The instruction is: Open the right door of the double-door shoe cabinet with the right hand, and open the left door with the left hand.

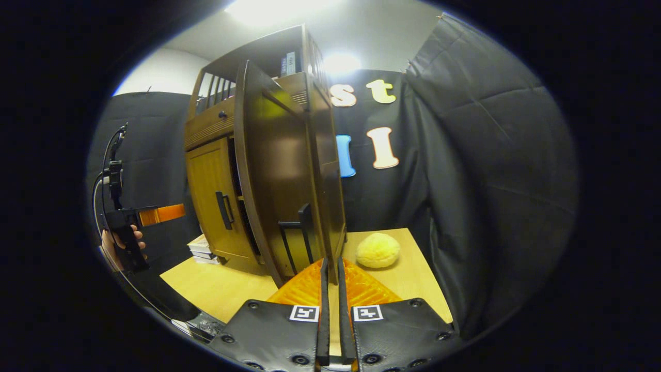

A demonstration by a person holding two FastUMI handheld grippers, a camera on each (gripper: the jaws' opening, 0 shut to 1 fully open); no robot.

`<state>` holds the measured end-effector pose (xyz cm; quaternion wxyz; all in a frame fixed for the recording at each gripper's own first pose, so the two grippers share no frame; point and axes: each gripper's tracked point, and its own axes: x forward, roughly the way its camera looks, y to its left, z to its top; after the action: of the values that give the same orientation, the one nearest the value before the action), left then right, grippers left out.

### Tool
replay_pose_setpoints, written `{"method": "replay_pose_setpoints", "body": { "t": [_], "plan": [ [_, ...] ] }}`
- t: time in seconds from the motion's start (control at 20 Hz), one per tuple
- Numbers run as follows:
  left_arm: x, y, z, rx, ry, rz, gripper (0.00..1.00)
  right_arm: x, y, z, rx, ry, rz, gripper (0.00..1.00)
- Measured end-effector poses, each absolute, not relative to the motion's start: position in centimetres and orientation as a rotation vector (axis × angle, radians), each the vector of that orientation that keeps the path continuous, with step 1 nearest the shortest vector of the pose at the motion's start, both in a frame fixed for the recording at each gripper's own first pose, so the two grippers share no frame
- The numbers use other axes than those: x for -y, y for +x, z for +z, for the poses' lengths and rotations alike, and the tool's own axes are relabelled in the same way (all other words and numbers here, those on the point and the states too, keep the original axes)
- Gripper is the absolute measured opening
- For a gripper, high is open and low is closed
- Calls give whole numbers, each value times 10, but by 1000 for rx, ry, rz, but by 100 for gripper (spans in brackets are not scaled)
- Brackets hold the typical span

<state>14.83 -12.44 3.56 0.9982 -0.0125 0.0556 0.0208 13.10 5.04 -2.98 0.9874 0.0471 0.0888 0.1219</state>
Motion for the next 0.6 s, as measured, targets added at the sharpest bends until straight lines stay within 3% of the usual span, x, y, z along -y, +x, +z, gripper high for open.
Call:
{"method": "replay_pose_setpoints", "body": {
  "t": [0.25,0.3,0.4,0.5,0.55,0.6],
  "plan": [
    [103,212,40,-104,-19,-8,100,-32,123,-27,-166,104,69,10],
    [102,226,40,-103,-17,-17,100,-33,123,-27,-164,111,51,19],
    [100,250,35,-107,-8,-34,100,-28,119,-26,-160,111,-4,19],
    [102,271,29,-113,-2,-47,100,-24,115,-26,-162,107,-44,33],
    [101,281,23,-114,1,-55,100,-26,115,-26,-167,109,-50,34],
    [101,289,18,-118,1,-62,100,-26,111,-27,-173,109,-59,46]
  ]
}}
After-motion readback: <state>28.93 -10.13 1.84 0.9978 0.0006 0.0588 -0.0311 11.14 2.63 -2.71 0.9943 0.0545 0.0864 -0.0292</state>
